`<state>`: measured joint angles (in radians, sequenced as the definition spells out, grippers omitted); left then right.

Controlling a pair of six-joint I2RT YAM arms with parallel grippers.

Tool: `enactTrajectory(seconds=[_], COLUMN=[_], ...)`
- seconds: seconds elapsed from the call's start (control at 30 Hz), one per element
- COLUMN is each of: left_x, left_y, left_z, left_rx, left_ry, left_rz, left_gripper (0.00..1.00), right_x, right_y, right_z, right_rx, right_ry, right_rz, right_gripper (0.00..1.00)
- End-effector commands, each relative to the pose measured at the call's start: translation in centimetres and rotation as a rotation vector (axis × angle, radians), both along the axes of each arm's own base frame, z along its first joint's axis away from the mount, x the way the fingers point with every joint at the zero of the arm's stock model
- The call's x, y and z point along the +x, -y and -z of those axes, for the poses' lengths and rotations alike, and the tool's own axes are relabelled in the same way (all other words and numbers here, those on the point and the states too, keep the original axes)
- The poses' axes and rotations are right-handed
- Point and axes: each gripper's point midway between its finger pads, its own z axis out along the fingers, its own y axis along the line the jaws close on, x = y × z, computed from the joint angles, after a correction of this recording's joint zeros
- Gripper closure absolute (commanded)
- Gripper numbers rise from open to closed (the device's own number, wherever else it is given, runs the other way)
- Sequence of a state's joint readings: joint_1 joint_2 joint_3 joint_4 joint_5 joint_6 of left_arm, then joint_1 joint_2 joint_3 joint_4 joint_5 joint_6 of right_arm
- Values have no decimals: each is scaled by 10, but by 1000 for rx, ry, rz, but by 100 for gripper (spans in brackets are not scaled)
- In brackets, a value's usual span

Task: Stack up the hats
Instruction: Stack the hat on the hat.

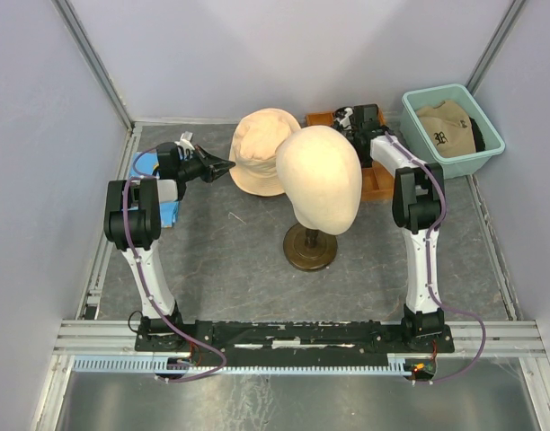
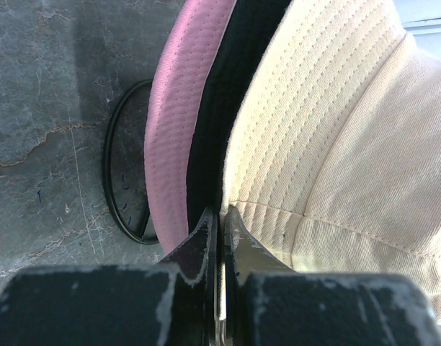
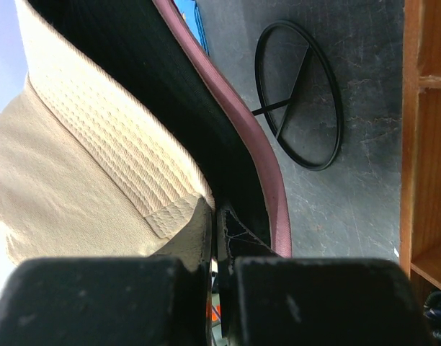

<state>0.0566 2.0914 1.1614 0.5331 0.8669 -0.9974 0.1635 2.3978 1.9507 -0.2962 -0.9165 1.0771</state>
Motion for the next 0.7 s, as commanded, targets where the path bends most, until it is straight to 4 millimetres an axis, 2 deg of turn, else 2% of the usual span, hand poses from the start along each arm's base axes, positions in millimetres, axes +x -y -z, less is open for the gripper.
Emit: enactTrajectory(seconds=[0.0,0.17,0.23,0.33,0.43,0.53,0.67], left_x=[-19,-9,-5,0,0,0,0], left_y=[-24,-23,-24,-25,-23,-20,-16], left_z=[67,37,27,21,17,14,10], left_rx=[81,81,92,94,90,88,76], left_ry=[-202,-135,-112,-102,-98,-92,-84], left_rz=[-52,-47,-47,-51,-47,-45,-50], left_gripper=[97,97,94,92,89,84,68], right_x=[-12,2,6,12,16,19,24], right_y=[41,32,30,26,24,23,22], right_z=[110,83,74,63,56,49,40], right_rx=[-222,-130,-97,-54,-22,6,37], right_ry=[-222,-150,-134,-115,-105,-87,-66], right_rz=[101,128,137,150,163,173,189], right_gripper=[100,95,94,93,87,82,78])
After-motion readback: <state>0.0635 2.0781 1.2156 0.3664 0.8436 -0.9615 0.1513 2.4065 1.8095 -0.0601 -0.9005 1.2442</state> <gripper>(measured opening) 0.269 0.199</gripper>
